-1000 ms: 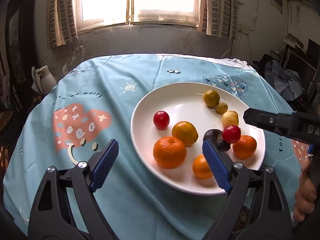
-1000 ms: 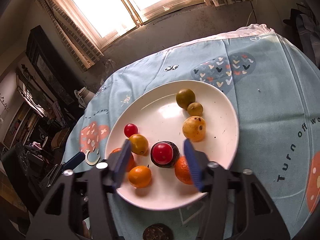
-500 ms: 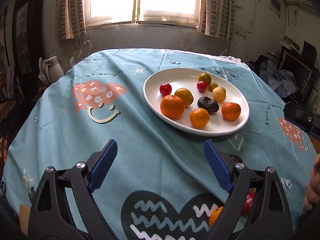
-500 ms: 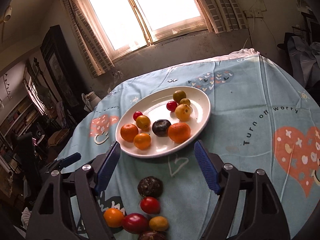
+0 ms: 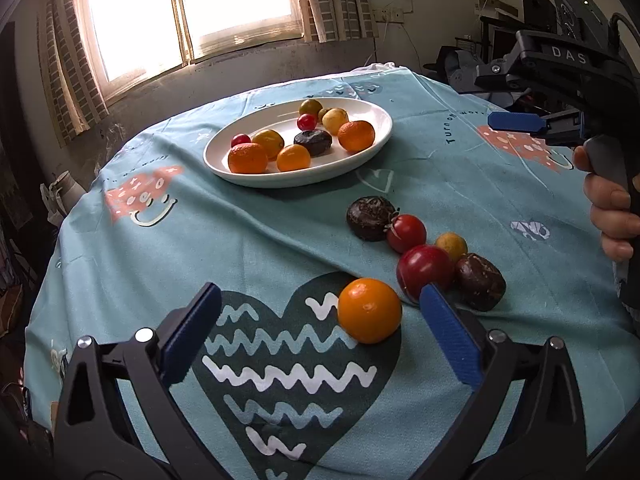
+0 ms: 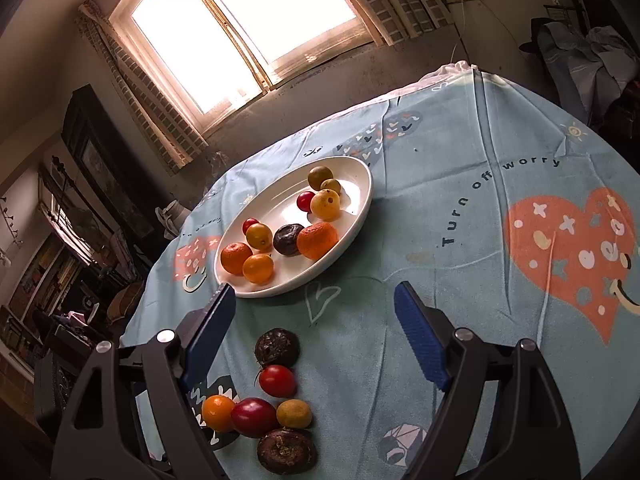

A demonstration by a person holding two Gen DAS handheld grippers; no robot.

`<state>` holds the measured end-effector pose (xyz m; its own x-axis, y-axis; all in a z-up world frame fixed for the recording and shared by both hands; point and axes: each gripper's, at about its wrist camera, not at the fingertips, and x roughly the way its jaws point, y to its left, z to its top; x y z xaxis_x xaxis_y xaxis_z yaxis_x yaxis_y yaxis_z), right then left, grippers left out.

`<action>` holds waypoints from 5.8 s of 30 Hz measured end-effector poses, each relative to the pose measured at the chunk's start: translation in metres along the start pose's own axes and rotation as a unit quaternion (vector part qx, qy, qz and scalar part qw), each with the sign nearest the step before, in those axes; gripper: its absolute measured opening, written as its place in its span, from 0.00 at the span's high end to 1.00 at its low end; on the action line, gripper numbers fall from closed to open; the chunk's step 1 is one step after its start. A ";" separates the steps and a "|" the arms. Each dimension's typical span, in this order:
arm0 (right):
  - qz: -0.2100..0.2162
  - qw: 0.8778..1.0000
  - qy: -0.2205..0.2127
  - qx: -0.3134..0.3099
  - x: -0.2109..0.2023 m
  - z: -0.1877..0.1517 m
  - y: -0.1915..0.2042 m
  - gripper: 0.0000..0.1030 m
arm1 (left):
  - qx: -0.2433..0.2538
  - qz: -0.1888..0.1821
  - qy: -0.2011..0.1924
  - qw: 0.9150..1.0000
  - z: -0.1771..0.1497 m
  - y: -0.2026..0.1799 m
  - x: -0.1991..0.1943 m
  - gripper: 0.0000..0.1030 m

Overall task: Organize fruits
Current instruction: 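Grasp an orange from the table with the left gripper, then carry the orange to the plate with the left gripper while the right grasps a dark purple fruit, then release the orange and dark purple fruit onto the plate with both grippers, then grasp a dark red plum from the table with the left gripper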

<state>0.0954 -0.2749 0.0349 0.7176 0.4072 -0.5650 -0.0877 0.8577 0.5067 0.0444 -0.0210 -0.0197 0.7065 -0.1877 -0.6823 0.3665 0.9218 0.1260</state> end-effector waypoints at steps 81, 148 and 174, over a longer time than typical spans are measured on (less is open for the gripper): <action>-0.055 0.975 0.164 -0.142 0.102 -0.046 0.065 0.43 | -0.118 0.020 0.061 0.991 0.024 0.079 0.067 0.61; 0.021 0.997 0.016 0.078 -0.002 0.014 -0.038 0.34 | 0.023 -0.038 -0.025 0.999 0.017 -0.035 0.004 0.05; 0.021 0.998 0.018 0.062 -0.003 0.011 -0.032 0.34 | -0.011 0.047 -0.019 0.999 0.021 -0.002 0.017 0.02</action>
<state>0.1039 -0.3069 0.0275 0.6890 0.4558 -0.5635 -0.0294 0.7944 0.6067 0.0688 -0.0333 -0.0166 0.7602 -0.1119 -0.6399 0.2840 0.9432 0.1725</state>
